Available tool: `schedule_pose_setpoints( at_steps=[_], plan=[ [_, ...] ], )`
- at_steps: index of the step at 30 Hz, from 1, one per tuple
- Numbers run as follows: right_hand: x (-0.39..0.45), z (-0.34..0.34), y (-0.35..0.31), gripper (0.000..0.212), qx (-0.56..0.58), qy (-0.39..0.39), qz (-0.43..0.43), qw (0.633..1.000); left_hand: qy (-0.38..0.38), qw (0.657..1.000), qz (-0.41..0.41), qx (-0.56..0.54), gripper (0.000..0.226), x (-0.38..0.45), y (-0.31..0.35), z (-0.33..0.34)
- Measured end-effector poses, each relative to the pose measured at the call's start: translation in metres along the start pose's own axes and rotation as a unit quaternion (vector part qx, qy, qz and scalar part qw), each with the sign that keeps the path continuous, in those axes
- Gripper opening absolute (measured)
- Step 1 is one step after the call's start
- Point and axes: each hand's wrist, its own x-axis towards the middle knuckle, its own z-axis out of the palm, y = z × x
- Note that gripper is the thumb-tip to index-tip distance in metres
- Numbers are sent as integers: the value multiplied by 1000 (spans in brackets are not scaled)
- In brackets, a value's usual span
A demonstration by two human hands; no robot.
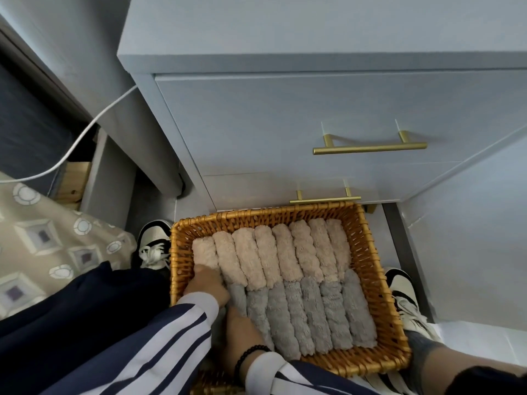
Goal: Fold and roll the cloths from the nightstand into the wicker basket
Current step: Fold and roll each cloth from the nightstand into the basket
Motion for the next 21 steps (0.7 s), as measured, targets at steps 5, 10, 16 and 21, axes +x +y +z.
schedule_pose_setpoints(
  at_steps=[5, 10, 16, 21],
  plan=[
    [-3, 1, -7, 48, -76, 130, -92, 984, 91, 996, 13, 21, 71, 4, 8, -43],
    [8, 8, -12, 36, -360, 134, -241, 891, 89, 996, 33, 4, 55, 15, 17, -68],
    [31, 1, -16, 47, -606, 11, -333, 722, 72, 996, 30, -52, 61, 30, 13, -65],
    [64, 7, -8, 68, -659, -31, -297, 690, 98, 993, 1, -69, 56, 25, 15, -54]
  ],
)
